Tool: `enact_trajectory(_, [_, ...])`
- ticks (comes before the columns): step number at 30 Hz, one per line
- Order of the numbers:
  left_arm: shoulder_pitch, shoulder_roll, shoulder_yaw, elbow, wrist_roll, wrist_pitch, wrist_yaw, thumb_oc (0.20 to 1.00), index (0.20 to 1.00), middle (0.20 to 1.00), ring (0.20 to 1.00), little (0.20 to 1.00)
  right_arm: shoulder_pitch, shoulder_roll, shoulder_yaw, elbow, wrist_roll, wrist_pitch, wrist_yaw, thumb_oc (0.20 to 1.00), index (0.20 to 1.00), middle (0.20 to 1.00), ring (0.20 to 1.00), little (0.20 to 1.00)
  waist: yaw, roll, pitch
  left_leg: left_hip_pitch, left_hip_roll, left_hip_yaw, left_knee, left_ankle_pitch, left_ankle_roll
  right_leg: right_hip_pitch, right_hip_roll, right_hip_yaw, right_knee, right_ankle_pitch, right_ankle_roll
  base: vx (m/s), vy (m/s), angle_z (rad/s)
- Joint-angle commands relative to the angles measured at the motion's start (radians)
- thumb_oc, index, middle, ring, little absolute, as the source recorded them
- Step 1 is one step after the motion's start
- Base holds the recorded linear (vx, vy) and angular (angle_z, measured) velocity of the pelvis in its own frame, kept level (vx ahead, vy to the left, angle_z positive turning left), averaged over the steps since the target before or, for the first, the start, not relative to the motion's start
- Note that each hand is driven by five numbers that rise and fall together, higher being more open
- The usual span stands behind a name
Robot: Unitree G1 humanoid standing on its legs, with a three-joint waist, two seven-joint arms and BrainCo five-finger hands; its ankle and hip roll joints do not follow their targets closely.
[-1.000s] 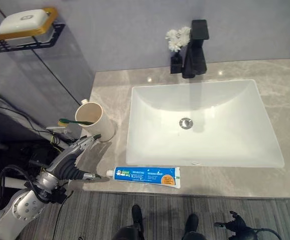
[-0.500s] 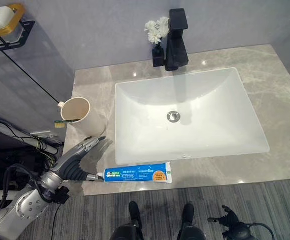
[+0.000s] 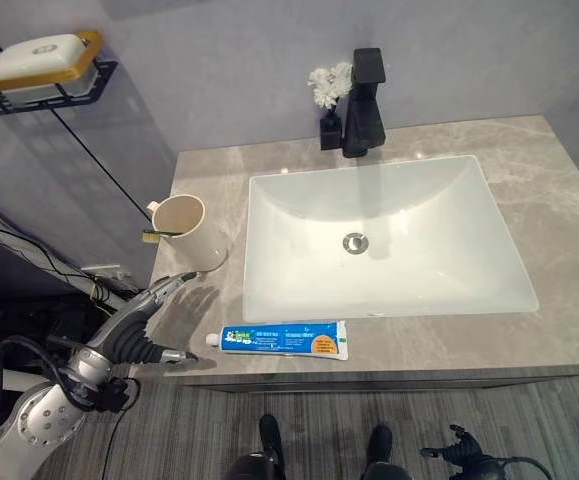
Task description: Put brush and paste in cup on sink, flatten towel.
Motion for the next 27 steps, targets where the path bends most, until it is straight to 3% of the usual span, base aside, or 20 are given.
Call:
enact_trajectory(1, [-0.032, 0.007, 0.041, -0.033, -0.041, -0.01, 0.005, 1.0, 1.0, 1.0, 1.0, 1.0, -0.027, 0.022, 0.03, -0.003, -0.019, 0.009, 0.002, 1.0, 1.0, 1.0, 1.0, 1.0, -0.006, -0.051, 0.006, 0.044, 0.046, -0.002, 0.01, -0.033, -0.066, -0.026, -0.058, 0.051, 0.0, 0.02, 0.052, -0.03, -0.039, -0.01])
enact_trajectory(18, [-0.11, -0.015, -0.133, 0.013, 0.001, 0.006, -0.004, 1.0, 1.0, 1.0, 1.0, 1.0, -0.037, 0.017, 0.066, -0.027, -0.017, -0.002, -0.032, 1.0, 1.0, 1.0, 1.0, 1.0, -0.034, -0.047, 0.032, -0.008, 0.096, 0.028, 0.01, 0.003, -0.087, -0.111, -0.013, 0.091, 0.0, 0.025, 0.042, -0.03, -0.04, -0.03])
enact_trajectory(27, [-0.134, -0.03, -0.168, 0.057, 0.026, 0.013, 0.008, 1.0, 1.0, 1.0, 1.0, 1.0, -0.036, 0.013, 0.073, -0.044, -0.007, -0.011, -0.04, 1.0, 1.0, 1.0, 1.0, 1.0, -0.043, -0.056, 0.038, -0.019, 0.124, 0.046, 0.01, 0.013, -0.1, -0.139, 0.012, 0.108, 0.0, 0.022, 0.034, -0.01, -0.047, -0.08])
